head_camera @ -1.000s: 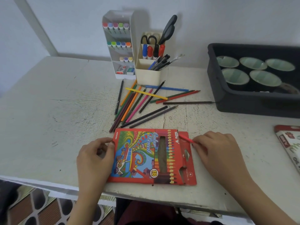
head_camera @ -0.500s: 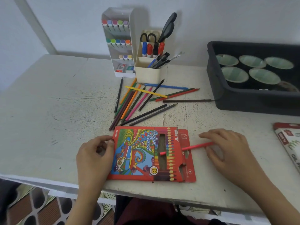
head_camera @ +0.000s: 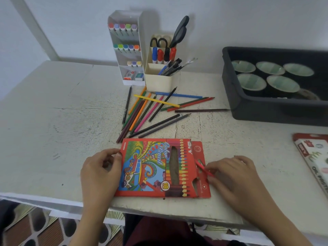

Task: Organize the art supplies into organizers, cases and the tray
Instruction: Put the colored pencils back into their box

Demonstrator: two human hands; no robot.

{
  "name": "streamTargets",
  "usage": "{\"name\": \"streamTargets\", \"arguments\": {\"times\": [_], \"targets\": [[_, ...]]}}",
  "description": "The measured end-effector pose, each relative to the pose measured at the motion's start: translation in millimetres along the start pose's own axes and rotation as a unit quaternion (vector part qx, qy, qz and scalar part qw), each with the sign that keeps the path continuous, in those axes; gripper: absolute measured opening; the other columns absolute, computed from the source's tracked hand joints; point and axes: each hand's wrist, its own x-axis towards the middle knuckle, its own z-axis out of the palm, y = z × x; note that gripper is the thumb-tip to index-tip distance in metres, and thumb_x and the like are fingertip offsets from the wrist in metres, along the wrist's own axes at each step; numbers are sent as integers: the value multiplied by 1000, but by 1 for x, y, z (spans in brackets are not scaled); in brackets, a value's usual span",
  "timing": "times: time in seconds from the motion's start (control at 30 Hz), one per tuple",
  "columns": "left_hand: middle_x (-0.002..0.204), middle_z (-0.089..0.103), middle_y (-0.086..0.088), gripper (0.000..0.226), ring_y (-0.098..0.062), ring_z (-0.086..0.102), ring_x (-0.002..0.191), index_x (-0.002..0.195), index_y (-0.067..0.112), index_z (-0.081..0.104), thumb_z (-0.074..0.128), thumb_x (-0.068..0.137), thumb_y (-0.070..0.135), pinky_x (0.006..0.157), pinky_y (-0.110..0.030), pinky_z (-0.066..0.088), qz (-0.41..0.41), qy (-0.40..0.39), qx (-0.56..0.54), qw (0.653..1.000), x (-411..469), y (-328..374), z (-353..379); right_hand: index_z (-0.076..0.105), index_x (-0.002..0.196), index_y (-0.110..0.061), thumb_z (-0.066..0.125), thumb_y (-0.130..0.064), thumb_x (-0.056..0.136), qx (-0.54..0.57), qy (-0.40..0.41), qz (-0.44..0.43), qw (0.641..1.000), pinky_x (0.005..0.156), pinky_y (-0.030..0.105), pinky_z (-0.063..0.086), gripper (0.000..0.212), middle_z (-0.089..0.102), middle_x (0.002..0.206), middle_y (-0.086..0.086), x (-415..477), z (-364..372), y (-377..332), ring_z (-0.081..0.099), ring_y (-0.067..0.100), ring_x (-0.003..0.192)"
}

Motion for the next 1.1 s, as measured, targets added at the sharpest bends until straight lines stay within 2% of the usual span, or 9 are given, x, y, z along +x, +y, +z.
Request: {"name": "streamTargets", "arguments": {"times": [0.17, 0.3, 0.5, 0.67, 0.83, 1.1], "targets": [[72, 64, 7, 10, -16, 61, 75, 91, 22, 70, 61, 86, 23, 63, -26, 44, 0, -4, -5, 1000, -1, 1, 0, 65, 100, -32, 44, -35, 87, 26, -1, -9, 1000, 82, 21, 29, 24, 59, 87, -22, -1, 0, 2, 50, -6, 82], [72, 63, 9, 9, -16, 61, 76, 90, 22, 70, 62, 86, 22, 62, -21, 41, -3, -2, -4, 1000, -1, 1, -1, 60, 103, -40, 45, -33, 87, 40, -13, -41, 998, 81, 24, 29, 22, 60, 87, -22, 0, -1, -2, 51, -5, 82], [72, 64, 9, 9, -15, 61, 76, 90, 22, 70, 62, 86, 21, 62, -19, 41, -3, -2, -3, 1000, -1, 1, -1, 64, 96, -41, 51, -36, 85, 76, -12, -64, 995, 88, 27, 28, 18, 58, 88, -23, -2, 8, -14, 53, -4, 81], [71, 63, 8, 8, -15, 60, 75, 87, 23, 69, 62, 86, 20, 62, -17, 38, -2, -5, -4, 1000, -1, 1, -1, 62, 96, -42, 53, -40, 80, 72, -24, -30, 997, 93, 21, 26, 18, 55, 94, -28, -7, -5, -11, 50, -9, 95], [72, 64, 9, 9, -13, 60, 75, 90, 22, 70, 62, 86, 21, 61, -17, 38, -4, -3, -2, 1000, 0, 1, 0, 57, 89, -42, 49, -39, 81, 39, -37, -16, 998, 87, 25, 29, 12, 53, 87, -29, -10, -6, -1, 48, -10, 86], [72, 64, 9, 9, -16, 61, 76, 89, 25, 69, 62, 86, 21, 64, -20, 41, -4, -1, -3, 1000, -1, 1, 0, 62, 94, -38, 51, -38, 86, 87, -21, -49, 995, 89, 19, 26, 13, 57, 88, -22, -7, 12, -17, 51, -5, 84]]}}
